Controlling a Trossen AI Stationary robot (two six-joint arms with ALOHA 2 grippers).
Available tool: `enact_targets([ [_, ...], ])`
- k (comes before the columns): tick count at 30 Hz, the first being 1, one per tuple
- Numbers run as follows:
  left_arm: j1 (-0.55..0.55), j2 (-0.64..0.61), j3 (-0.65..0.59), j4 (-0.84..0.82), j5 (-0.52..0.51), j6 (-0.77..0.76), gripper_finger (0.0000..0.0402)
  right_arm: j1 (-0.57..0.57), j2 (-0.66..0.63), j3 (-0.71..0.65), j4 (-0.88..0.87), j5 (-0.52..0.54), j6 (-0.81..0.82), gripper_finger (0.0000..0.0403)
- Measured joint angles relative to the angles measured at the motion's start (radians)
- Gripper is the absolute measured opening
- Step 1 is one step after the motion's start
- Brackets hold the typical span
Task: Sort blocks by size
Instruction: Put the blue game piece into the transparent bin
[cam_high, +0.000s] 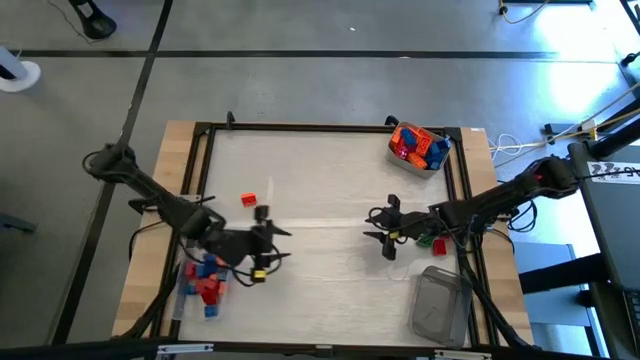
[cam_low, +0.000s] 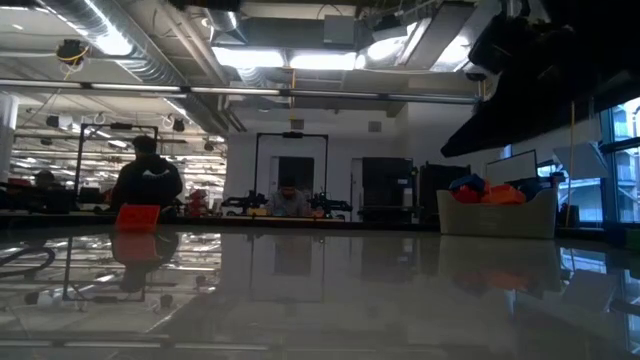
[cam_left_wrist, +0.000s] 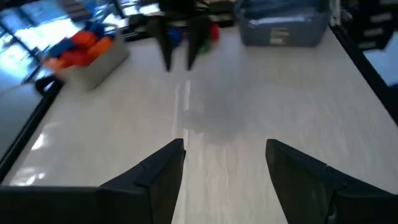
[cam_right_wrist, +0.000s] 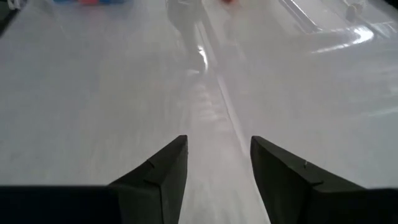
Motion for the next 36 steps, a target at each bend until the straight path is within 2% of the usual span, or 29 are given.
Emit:
enact_targets([
  [4,0.074,0.068,-0.05,0.219,0.141,0.167,0.0214,0.0,-0.069,0.073,-0.22,0.014,0.042,0.0176],
  [6,0.113,0.085,-0.115,0.374,0.234,0.244,0.0214,0.0,-0.089,0.131,-0.361,0.028,0.078,0.0176],
  [9,0.174,0.089,-0.224,0.589,0.329,0.276,0.0214,0.0,-0.095,0.224,-0.57,0.053,0.138,0.0176],
  [14,0.247,0.089,-0.418,0.943,0.342,0.253,0.0214,0.0,-0.095,0.354,-0.892,0.09,0.28,0.0176],
  [17,0.266,0.089,-0.505,1.08,0.344,0.231,0.0214,0.0,-0.095,0.396,-1.047,0.119,0.397,0.0176],
  [20,0.269,0.097,-0.555,1.174,0.345,0.229,0.0214,-0.033,-0.095,0.404,-1.151,0.109,0.49,0.0176],
  [23,0.266,0.126,-0.577,1.249,0.345,0.252,0.0214,-0.105,-0.091,0.404,-1.254,0.052,0.558,0.0176],
  [28,0.266,0.201,-0.581,1.322,0.345,0.28,0.0214,-0.248,-0.071,0.403,-1.388,-0.052,0.587,0.0176],
  [36,0.269,0.261,-0.581,1.35,0.343,0.284,0.0214,-0.379,-0.04,0.364,-1.397,-0.185,0.554,0.0176],
])
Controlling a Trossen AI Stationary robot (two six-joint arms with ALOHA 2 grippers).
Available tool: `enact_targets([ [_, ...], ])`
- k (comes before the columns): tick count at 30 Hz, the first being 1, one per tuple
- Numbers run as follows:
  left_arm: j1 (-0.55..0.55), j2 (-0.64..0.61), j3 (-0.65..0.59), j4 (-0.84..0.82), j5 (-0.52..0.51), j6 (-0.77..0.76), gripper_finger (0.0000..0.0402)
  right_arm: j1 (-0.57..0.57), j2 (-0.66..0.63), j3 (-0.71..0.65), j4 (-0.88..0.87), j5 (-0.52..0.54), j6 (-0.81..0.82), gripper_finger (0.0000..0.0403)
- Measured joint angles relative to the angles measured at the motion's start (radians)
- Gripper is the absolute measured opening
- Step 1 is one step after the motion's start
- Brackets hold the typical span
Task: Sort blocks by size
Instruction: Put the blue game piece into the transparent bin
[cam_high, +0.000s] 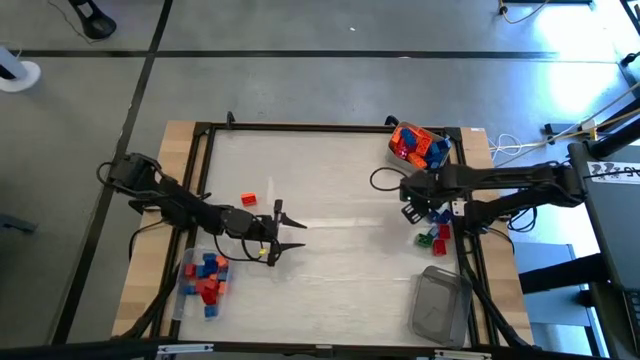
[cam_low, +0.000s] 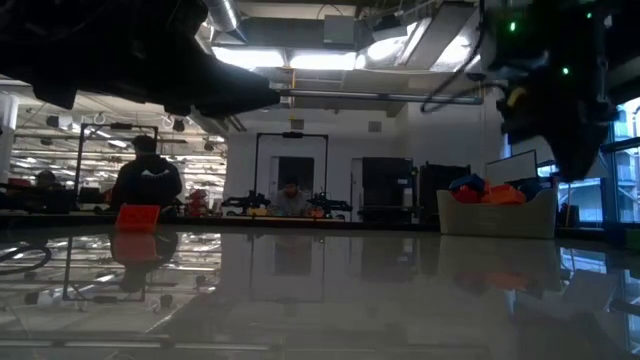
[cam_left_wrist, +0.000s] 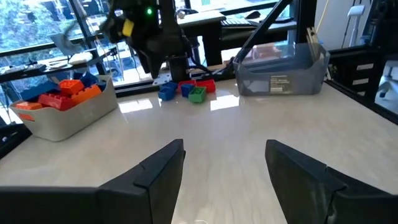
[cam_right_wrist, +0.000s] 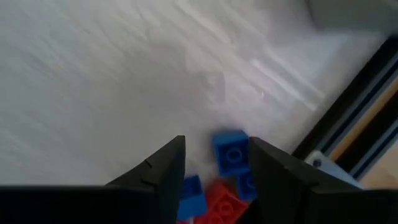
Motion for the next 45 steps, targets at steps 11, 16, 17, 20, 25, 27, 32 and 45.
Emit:
enact_targets([
  [11,0.0,0.0,0.0,0.0,-0.001,-0.003,0.0214,-0.021,0.063,-0.101,0.024,-0.068,0.004,0.0241],
  [16,0.0,0.0,0.0,0.0,-0.001,-0.003,0.0214,-0.021,0.095,-0.141,0.064,-0.068,0.003,0.0279],
  [17,0.0,0.0,0.0,0.0,-0.001,-0.003,0.0214,-0.021,0.103,-0.147,0.072,-0.068,0.005,0.0281],
  [20,0.0,0.0,0.0,0.0,-0.001,-0.003,0.0214,-0.021,0.13,-0.16,0.077,-0.068,0.02,0.0276],
  [25,0.0,0.0,0.0,0.0,-0.001,-0.003,0.0214,-0.021,0.182,-0.184,0.096,-0.075,0.019,0.0257],
  [27,0.0,0.0,0.0,0.0,-0.001,-0.003,0.0214,-0.021,0.203,-0.194,0.105,-0.057,0.019,0.025],
  [32,0.0,0.0,0.0,0.0,-0.001,-0.004,0.0214,-0.021,0.237,-0.22,0.16,-0.071,-0.023,0.0239],
  [45,0.0,0.0,0.0,0.0,-0.001,-0.004,0.0214,-0.021,0.24,-0.223,0.173,-0.09,-0.095,0.0131],
])
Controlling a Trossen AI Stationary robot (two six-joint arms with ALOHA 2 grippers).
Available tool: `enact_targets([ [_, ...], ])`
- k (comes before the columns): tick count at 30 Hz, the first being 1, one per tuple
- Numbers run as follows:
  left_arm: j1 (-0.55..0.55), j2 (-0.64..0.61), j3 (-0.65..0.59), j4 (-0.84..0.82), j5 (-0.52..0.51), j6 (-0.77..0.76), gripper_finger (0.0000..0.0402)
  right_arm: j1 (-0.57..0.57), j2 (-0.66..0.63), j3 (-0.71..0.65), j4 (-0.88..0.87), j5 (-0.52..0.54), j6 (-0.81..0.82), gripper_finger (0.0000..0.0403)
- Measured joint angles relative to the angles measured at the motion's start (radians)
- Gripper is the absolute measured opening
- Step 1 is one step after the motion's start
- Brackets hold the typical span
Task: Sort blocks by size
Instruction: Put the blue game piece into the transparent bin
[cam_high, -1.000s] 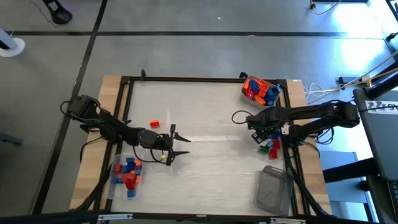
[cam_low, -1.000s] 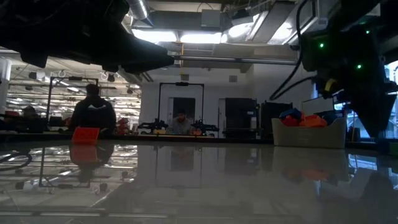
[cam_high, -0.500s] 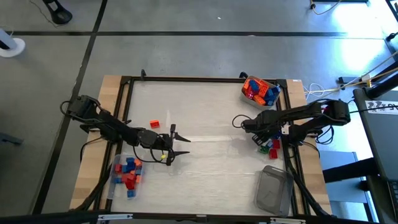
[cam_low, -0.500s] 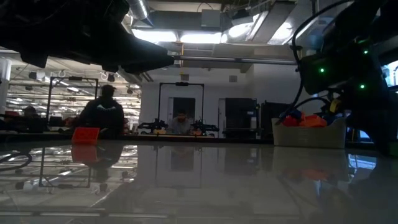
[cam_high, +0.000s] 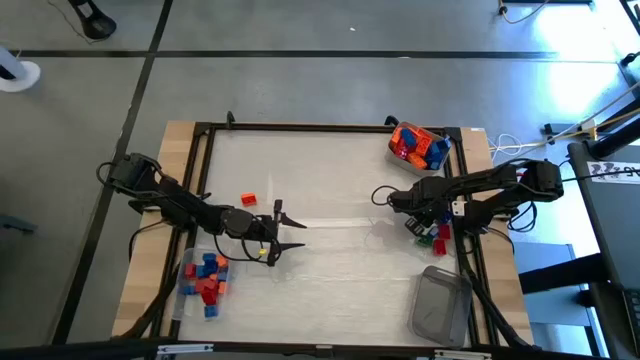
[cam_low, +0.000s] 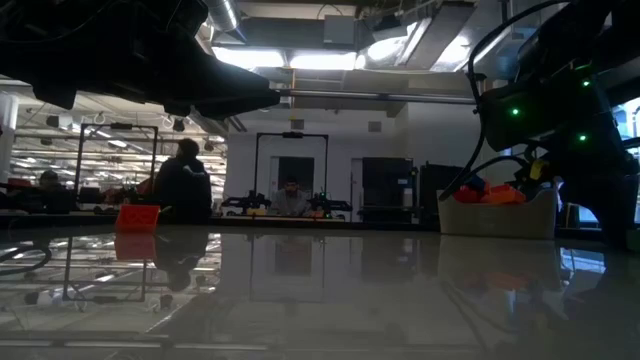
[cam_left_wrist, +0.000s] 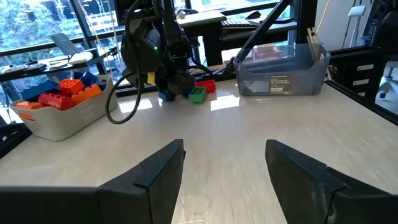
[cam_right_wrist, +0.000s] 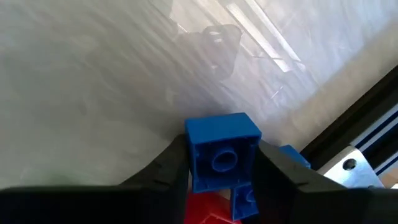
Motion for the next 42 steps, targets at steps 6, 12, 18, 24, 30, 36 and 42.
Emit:
enact_targets([
  [6,0.0,0.0,0.0,0.0,0.0,0.0,0.0214,0.002,0.004,0.039,0.007,-0.003,-0.041,0.0131],
  [12,0.0,0.0,0.0,0.0,0.0,0.0,0.0214,0.013,0.003,0.135,0.072,-0.008,-0.088,0.0135],
  [18,0.0,0.0,0.0,0.0,0.0,0.0,0.0214,0.095,0.003,0.174,0.315,-0.001,-0.123,0.0134],
  [24,0.009,0.0,0.007,-0.002,-0.001,0.031,0.0214,0.201,0.003,0.174,0.703,0.002,-0.175,0.0133],
  [30,0.002,0.0,0.078,-0.088,-0.014,0.151,0.0214,0.265,0.002,0.15,1.086,-0.033,-0.238,0.0132],
  [36,-0.02,0.0,0.158,-0.186,-0.065,0.25,0.0214,0.299,0.002,0.134,1.276,-0.058,-0.286,0.0132],
  [42,-0.031,0.039,0.214,-0.18,-0.089,0.327,0.0203,0.317,0.04,0.131,1.446,-0.073,-0.298,0.0133],
])
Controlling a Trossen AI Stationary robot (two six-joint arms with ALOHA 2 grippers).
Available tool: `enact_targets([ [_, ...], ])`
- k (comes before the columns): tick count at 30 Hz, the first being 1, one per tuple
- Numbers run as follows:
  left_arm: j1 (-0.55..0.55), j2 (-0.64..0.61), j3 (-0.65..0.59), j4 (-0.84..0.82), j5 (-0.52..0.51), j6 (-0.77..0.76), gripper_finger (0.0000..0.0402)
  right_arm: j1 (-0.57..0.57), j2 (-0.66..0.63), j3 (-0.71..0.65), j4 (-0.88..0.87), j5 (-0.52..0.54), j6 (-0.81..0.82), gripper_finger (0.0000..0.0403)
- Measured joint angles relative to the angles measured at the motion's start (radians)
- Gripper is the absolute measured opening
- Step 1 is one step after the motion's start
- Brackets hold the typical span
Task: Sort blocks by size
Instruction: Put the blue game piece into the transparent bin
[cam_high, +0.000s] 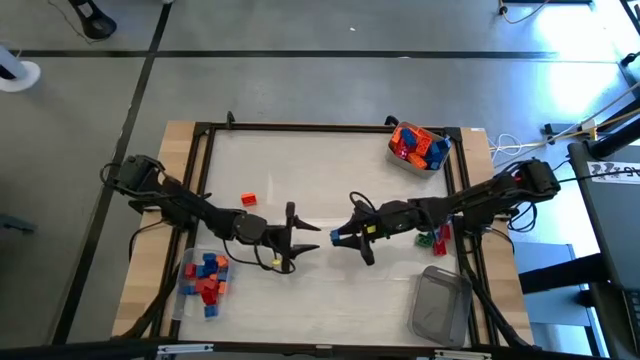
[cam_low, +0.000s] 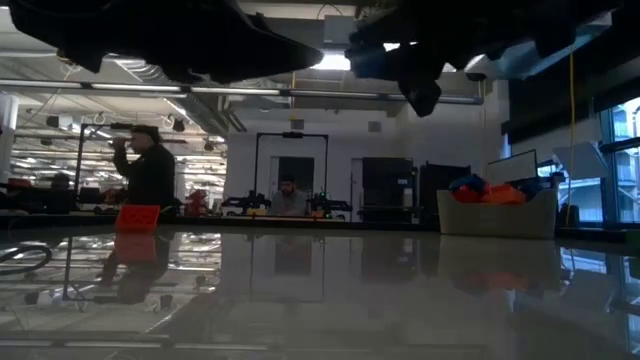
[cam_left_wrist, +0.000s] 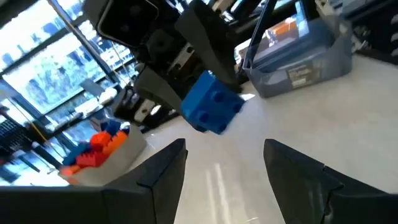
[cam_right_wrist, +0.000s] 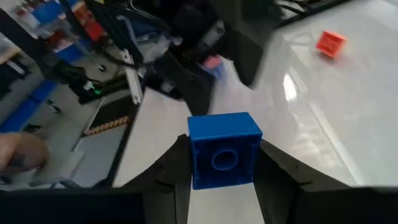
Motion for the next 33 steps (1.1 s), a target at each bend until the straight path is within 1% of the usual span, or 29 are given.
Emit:
enact_targets([
  [5,0.003,0.073,0.063,-0.003,-0.005,0.07,0.0199,0.006,0.052,0.0,0.117,-0.003,0.015,0.0133],
  [10,0.003,0.098,0.107,-0.002,-0.005,0.099,0.0198,0.007,0.072,0.002,0.134,-0.007,0.03,0.0133],
  [24,0.003,0.098,0.118,0.019,-0.005,0.147,0.0198,0.005,0.084,0.0,0.19,0.025,0.083,0.0134],
  [33,0.003,0.098,0.118,0.028,-0.006,0.145,0.0198,0.005,0.087,0.0,0.206,0.045,0.112,0.0134],
])
